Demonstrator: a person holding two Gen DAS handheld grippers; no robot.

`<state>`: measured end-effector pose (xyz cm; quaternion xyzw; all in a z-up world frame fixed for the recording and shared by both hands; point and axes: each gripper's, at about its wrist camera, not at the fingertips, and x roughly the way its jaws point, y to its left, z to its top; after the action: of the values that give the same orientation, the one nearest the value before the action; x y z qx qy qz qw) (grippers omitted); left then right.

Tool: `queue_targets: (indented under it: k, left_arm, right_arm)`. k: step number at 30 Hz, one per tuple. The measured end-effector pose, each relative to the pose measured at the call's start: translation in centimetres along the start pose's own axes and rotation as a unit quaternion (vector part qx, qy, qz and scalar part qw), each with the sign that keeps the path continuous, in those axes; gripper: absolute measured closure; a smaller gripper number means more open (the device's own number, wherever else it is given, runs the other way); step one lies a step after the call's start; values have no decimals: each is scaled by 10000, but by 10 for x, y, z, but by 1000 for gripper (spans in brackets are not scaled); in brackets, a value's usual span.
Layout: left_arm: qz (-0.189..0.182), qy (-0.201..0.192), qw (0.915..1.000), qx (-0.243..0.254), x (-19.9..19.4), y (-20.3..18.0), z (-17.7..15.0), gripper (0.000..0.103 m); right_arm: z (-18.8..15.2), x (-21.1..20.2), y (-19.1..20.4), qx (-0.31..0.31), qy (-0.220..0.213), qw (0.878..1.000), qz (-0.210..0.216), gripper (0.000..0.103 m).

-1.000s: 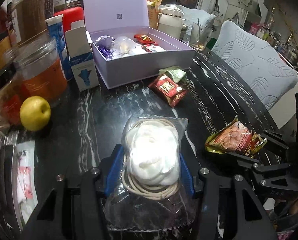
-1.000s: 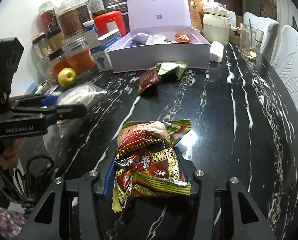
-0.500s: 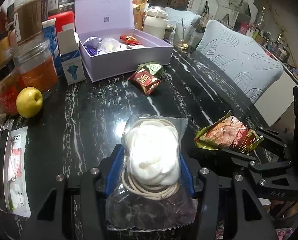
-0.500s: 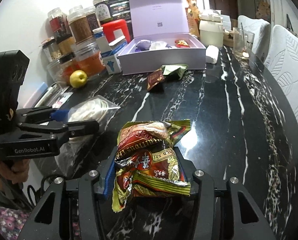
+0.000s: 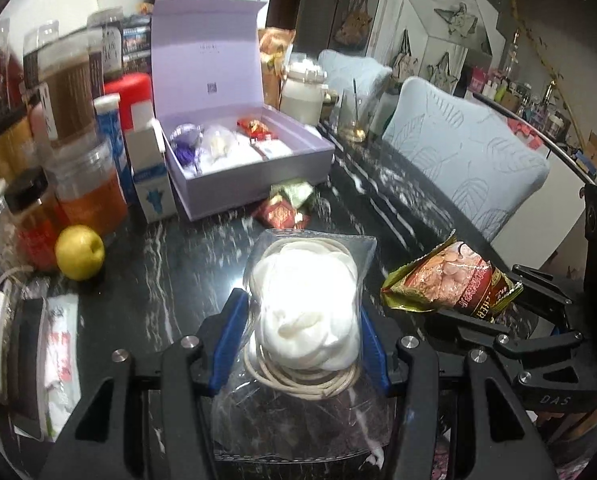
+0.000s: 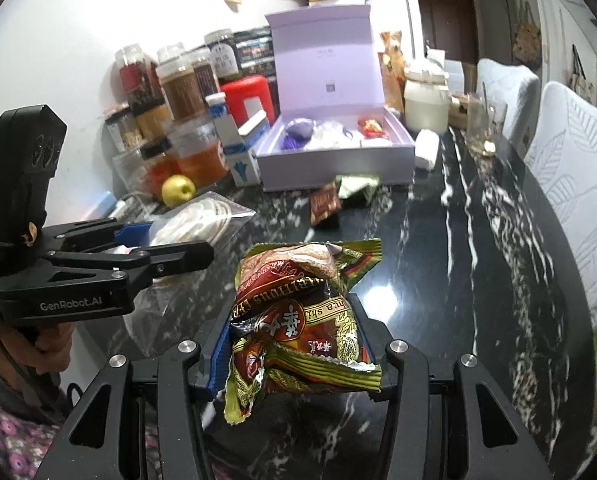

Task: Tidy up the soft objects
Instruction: 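Lift both held bags and carry them over the lavender box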

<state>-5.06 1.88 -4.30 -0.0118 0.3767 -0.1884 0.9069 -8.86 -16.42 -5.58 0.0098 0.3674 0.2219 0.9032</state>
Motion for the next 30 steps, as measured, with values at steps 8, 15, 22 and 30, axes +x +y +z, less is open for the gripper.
queue_targets:
  k: [8,15,22,30]
  left_arm:
    - [57,-471,9989,47,-19,1,36,50]
    - [140,-777,9968,74,-27,5,68,50]
    - [257,-1132,9932,130,-30,8,108,50]
    - [441,-1473,9879,197,-25,12,148,50]
  right_arm:
    - [35,-16,0,-189,-366,9991,56,53]
    - [69,-23,-4,-375,-616,9974,60,53]
    - [105,-22,-9,-583,-825,9949,46,53]
    - [151,-23,-25,-704,-1136,9910,-43,53]
